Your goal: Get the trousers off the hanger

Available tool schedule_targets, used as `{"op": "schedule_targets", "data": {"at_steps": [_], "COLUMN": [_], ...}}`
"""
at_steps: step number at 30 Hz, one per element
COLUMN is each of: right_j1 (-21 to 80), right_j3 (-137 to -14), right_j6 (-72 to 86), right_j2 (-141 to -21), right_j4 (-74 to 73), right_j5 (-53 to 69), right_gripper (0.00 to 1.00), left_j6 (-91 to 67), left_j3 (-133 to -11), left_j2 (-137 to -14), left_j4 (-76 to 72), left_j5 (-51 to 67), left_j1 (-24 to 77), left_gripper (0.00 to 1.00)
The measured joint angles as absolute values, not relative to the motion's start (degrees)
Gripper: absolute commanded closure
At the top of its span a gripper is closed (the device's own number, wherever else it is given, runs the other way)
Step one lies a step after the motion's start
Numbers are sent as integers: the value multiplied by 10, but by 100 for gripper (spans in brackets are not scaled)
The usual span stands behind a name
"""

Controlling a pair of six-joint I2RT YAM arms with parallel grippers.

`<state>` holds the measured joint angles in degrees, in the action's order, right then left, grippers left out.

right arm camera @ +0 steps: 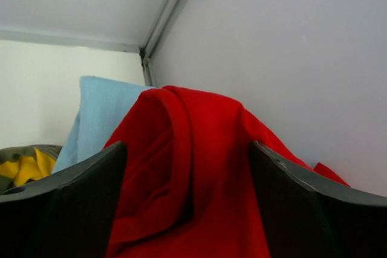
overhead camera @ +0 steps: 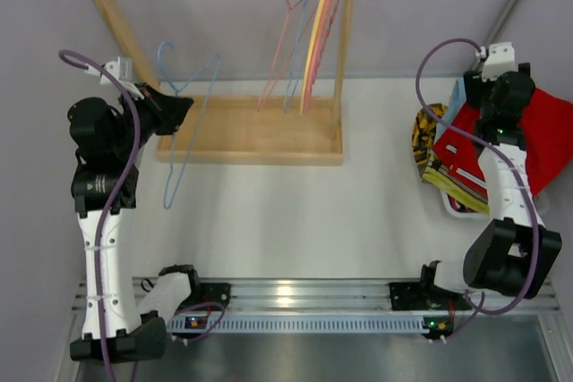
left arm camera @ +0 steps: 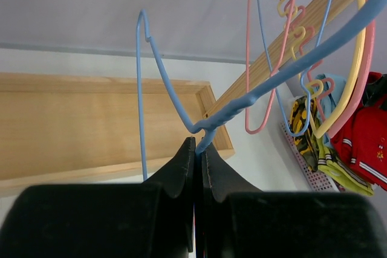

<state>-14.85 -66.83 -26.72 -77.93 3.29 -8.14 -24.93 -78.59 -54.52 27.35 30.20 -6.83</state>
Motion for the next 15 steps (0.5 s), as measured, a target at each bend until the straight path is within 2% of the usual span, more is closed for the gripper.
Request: {"op": "schedule_targets", "data": {"at_steps": [1, 4, 15], "right_j1": [-149, -149, -153], "right_j3": [-669, -680, -748], "right_j6": [-263, -254, -224], "right_j2": [-771, -750, -656], "right_j4": [22, -15, -119], "right_j5": [-73, -58, -21], "right_gripper": [7, 1, 1], "left_j6": [-246, -225, -162], "left_j3": [-792, -825, -985], "left_j2": [-554, -590, -727], "left_j4": [273, 275, 268], "left_j5": [301, 284, 166], "left_j1": [-63, -32, 100], "left_gripper": [100, 100, 100]}}
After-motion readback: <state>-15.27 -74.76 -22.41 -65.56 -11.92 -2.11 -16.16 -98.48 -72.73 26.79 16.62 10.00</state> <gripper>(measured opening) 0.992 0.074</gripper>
